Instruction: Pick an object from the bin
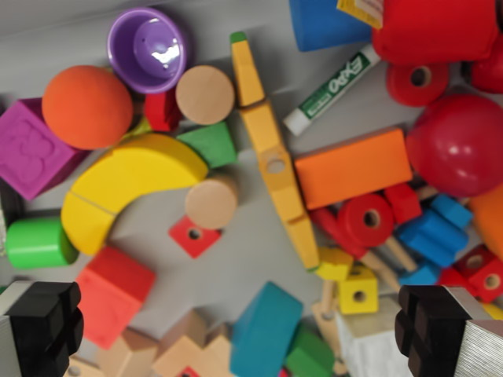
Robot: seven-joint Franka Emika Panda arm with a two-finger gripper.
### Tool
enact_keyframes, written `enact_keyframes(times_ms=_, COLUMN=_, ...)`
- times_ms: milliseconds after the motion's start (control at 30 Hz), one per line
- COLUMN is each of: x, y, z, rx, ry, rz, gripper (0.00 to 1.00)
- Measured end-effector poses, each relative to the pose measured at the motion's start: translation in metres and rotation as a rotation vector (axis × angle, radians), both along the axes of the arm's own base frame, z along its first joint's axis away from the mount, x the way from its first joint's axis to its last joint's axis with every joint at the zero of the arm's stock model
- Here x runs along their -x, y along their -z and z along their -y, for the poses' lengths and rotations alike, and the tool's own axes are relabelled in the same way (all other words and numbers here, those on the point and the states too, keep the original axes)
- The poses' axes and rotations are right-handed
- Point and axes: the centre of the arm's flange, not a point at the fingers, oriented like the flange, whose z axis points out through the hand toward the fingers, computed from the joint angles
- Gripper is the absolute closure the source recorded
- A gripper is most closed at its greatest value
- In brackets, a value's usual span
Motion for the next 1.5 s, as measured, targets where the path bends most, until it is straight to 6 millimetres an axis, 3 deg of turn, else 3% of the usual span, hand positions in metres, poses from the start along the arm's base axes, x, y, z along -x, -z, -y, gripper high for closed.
enact_keyframes(times_ms=1500, x=0.023, y=0.152, z=-0.081, rx=-0.016, ry=0.321, rz=-0.048, gripper=0.00)
